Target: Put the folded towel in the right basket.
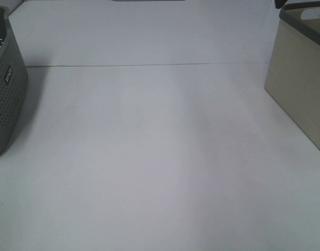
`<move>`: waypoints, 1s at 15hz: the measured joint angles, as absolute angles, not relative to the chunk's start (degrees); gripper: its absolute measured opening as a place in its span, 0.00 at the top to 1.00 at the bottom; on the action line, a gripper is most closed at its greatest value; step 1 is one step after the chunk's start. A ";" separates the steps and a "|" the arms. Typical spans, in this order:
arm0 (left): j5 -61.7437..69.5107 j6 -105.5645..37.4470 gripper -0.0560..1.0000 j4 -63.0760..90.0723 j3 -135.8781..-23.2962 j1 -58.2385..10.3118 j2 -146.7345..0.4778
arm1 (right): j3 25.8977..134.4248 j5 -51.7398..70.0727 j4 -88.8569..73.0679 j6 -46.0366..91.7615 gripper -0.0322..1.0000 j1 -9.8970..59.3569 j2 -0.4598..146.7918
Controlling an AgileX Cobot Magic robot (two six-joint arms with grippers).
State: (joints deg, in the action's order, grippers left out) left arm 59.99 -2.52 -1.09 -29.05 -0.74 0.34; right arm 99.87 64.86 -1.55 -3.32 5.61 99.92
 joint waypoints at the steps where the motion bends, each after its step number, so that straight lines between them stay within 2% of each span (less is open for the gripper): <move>1: 59.99 -2.52 0.01 -1.09 -29.05 -0.74 0.34 | 99.87 65.78 0.00 -4.81 0.02 7.91 99.69; 3: 59.99 -2.52 0.01 -1.09 -29.05 -0.74 0.34 | 97.35 67.21 3.04 -7.91 0.02 9.80 97.29; 6: 59.99 -2.52 0.01 -1.09 -29.05 -0.74 0.34 | 87.03 64.69 3.95 -9.85 0.02 9.97 89.95; 7: 59.99 -2.52 0.01 -1.09 -29.05 -0.74 0.34 | 81.25 62.05 4.07 -11.12 0.02 10.08 85.83; 8: 59.99 -2.52 0.01 -1.09 -29.05 -0.74 0.34 | 67.84 57.41 4.01 -12.55 0.02 10.20 75.29; 9: 59.99 -2.52 0.01 -1.09 -29.05 -0.74 0.34 | 61.02 55.75 4.01 -12.66 0.02 10.20 69.33; 10: 59.99 -2.52 0.01 -1.09 -29.05 -0.74 0.34 | 58.50 55.12 4.01 -12.66 0.02 10.20 66.98; 11: 59.99 -2.52 0.01 -1.09 -29.05 -0.74 0.34 | 50.94 53.92 4.01 -12.32 0.02 10.20 58.67; 15: 59.99 -2.52 0.01 -1.09 -29.05 -0.74 0.34 | 39.19 55.18 3.84 -11.00 0.02 10.20 39.53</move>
